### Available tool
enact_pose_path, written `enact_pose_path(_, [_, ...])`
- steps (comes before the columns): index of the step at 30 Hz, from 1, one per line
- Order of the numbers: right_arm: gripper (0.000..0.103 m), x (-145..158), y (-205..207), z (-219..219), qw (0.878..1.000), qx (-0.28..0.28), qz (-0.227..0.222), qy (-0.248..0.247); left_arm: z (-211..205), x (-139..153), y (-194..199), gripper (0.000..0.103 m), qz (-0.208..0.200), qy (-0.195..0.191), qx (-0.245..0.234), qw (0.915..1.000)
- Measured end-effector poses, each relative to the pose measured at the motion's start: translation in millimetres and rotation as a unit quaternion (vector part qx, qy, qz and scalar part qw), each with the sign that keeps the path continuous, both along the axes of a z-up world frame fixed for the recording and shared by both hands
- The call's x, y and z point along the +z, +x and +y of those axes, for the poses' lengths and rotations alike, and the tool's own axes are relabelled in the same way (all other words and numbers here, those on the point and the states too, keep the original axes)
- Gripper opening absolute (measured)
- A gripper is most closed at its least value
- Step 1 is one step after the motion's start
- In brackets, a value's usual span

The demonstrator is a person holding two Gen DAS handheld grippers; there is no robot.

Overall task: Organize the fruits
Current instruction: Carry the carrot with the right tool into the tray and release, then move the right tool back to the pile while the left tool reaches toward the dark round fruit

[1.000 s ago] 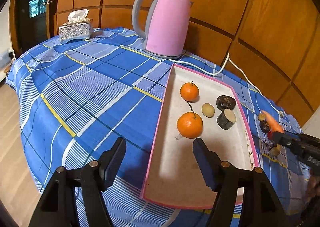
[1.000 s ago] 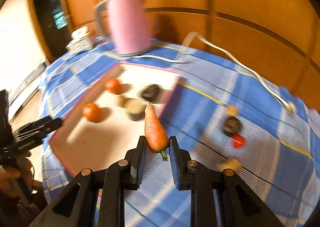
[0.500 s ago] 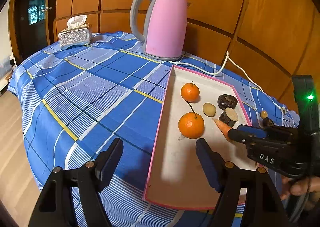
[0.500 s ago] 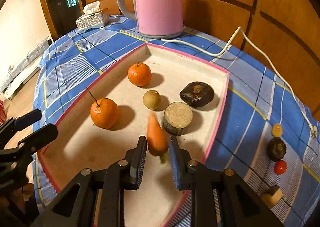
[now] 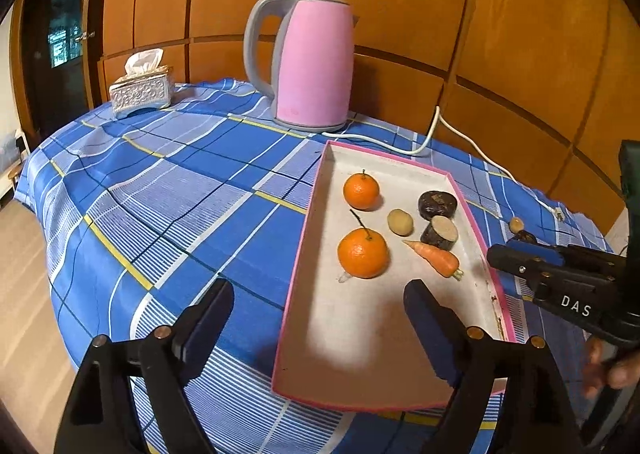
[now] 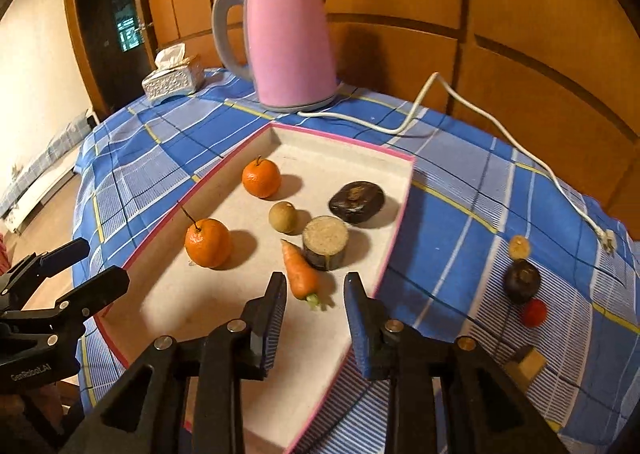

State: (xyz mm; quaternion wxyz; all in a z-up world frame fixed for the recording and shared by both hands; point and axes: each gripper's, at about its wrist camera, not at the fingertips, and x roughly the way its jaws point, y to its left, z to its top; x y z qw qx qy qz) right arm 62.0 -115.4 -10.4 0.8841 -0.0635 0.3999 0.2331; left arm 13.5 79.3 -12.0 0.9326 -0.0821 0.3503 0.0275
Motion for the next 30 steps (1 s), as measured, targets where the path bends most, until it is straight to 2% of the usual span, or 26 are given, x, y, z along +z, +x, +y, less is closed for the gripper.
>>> enact_pose_path(11, [0.033, 6, -23, -39, 0.999, -0.041, -0.023, -0.009, -3, 9, -7, 0.091, -0.017, 0.002, -0.006, 0.9998])
enact_pose_path(17, [0.033, 11, -26, -74, 0.997, -0.063, -0.025, -0.047, -8, 13, -6, 0.091, -0.021, 0.0, -0.02, 0.9996])
enact_pose_path(23, [0.034, 17, -4, -119, 0.991, -0.092, 0.014, -0.098, -17, 30, 9, 0.091, -0.034, -0.017, -0.028, 0.9989])
enact_pose_path(27, [0.034, 16, 24, -163, 0.983, -0.128, 0.05, -0.119, -46, 40, 28, 0.091, -0.032, -0.017, -0.069, 0.997])
enact_pose_path(30, [0.037, 4, 48, -204, 0.975, -0.161, 0.068, -0.134, -77, 41, 51, 0.091, -0.012, -0.026, -0.106, 0.9939])
